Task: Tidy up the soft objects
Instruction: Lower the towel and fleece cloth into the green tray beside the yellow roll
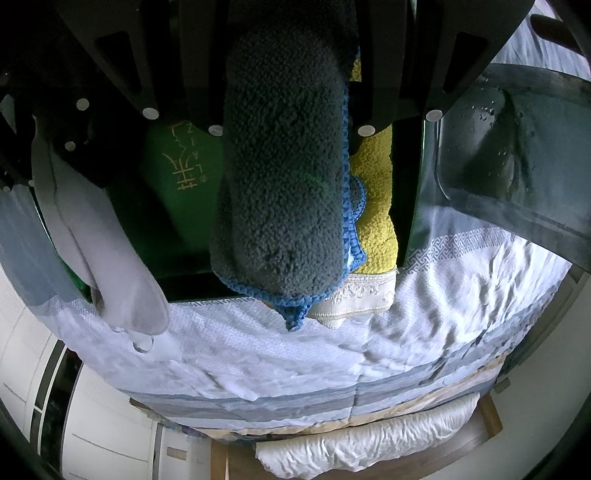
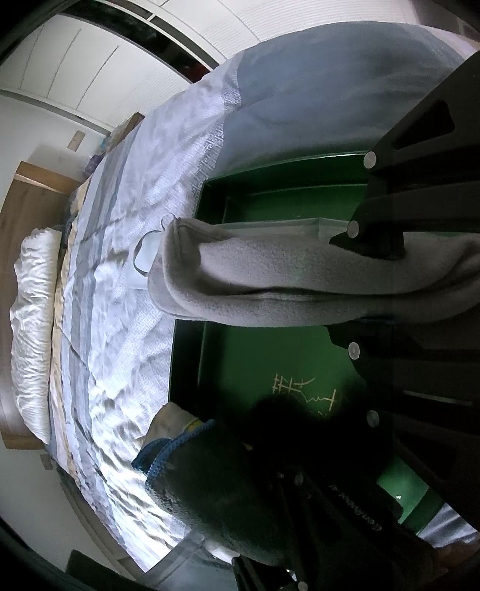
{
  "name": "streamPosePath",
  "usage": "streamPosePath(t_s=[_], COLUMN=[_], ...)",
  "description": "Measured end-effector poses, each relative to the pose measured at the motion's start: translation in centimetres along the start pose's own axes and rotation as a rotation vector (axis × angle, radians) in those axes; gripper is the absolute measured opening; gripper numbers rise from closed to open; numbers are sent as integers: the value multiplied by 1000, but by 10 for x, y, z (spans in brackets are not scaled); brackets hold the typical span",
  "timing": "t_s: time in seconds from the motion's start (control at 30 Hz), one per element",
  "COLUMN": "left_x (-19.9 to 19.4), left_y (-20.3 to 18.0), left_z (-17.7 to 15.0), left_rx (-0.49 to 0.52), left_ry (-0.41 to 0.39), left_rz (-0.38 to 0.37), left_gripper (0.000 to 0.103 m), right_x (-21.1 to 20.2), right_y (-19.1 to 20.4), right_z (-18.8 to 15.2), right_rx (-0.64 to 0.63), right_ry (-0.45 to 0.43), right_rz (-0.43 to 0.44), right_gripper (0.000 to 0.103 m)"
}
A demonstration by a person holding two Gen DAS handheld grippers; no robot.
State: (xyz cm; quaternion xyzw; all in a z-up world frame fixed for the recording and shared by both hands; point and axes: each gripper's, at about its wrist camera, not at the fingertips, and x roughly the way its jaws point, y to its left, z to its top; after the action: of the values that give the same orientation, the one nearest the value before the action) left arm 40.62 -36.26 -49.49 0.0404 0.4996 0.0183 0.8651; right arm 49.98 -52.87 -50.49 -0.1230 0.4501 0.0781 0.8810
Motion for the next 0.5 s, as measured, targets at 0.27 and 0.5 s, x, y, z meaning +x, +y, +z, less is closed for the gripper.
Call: streamPosePath(t_s=[0.27,0.5], left_x=[-1,-1], left_y=[0,0], left_z=[-1,-1], left_rx=[6,6], left_ry=[0,0], left_rz=[4,4], left_gripper=[27,27], right_x=[-3,-6], right_y=[-2,-2], right_z=[1,0], right_rx=[-1,4], right_ry=[-4,-7], right_rz=[-9,-19], right_gripper=[23,30])
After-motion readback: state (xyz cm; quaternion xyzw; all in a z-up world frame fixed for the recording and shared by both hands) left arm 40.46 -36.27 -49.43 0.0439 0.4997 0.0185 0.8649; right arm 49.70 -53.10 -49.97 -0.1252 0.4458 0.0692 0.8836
